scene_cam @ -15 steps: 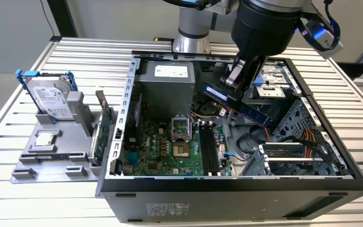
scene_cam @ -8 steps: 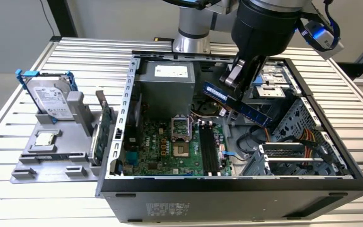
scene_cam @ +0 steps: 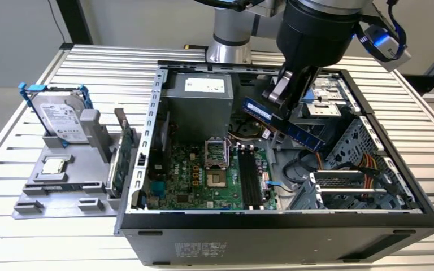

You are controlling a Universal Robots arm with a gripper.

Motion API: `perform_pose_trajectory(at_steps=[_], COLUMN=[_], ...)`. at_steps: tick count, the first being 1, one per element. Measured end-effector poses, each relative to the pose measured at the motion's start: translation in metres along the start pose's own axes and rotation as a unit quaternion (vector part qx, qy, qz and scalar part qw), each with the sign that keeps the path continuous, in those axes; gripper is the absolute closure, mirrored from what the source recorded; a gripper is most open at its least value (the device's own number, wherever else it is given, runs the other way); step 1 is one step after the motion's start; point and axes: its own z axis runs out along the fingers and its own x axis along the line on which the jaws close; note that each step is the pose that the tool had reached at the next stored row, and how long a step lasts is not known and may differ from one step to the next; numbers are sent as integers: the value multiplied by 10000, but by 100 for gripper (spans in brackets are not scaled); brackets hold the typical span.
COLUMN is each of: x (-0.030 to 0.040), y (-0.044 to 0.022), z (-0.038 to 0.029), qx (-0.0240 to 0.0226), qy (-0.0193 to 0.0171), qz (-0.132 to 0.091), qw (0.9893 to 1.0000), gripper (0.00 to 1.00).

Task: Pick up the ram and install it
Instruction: 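Insert the ram into the slot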

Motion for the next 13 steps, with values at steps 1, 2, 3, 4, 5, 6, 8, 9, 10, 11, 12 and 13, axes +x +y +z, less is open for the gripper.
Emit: perform_pose_trajectory(at_steps=[1,2,3,4,5,6,8,9,10,11,12,13], x=[0,0,0,0,0,0,0,0,0,0,0,0], y=[0,0,0,0,0,0,0,0,0,0,0,0], z=[0,0,0,0,0,0,0,0,0,0,0,0], qx=[0,0,0,0,0,0,1,0,0,1,1,1], qy=[0,0,0,0,0,0,0,-1,-1,-1,-1,-1], qz=[5,11,16,21,27,32,42,48,53,58,64,69], qw=[10000,10000,10000,10000,10000,10000,10000,10000,10000,10000,10000,10000], gripper=[100,100,100,100,100,100,100,100,100,100,100,100])
